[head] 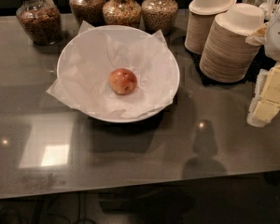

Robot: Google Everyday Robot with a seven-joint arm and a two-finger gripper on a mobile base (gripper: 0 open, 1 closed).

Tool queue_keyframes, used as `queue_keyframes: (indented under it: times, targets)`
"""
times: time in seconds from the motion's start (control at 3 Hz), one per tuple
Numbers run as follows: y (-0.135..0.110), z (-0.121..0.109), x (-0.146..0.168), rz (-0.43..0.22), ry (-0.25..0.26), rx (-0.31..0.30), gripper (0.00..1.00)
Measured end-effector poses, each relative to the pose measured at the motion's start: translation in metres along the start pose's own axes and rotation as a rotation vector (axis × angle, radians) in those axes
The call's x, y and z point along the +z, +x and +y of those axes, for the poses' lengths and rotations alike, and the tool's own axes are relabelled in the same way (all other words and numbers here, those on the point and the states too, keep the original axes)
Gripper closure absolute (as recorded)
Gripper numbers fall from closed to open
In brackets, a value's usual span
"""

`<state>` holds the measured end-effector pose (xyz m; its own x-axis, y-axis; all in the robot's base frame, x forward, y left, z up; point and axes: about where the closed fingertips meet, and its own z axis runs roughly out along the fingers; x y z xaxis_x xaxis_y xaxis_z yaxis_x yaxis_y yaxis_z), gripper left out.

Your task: Pick apple from white bowl

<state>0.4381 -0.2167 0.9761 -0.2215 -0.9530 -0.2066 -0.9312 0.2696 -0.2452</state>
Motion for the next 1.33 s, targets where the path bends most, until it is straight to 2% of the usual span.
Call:
queue_keyframes:
  times: [0.67, 1.0, 1.33]
  targets:
    - [-0.006, -0.002, 0.0, -0.02, 0.011, -0.006, 0.0]
    - [-0.03, -0.009, 0.01, -0.064, 0.012, -0.049, 0.0]
    - [-0.075, -0.029, 0.03, -0.148, 0.005, -0.123, 0.0]
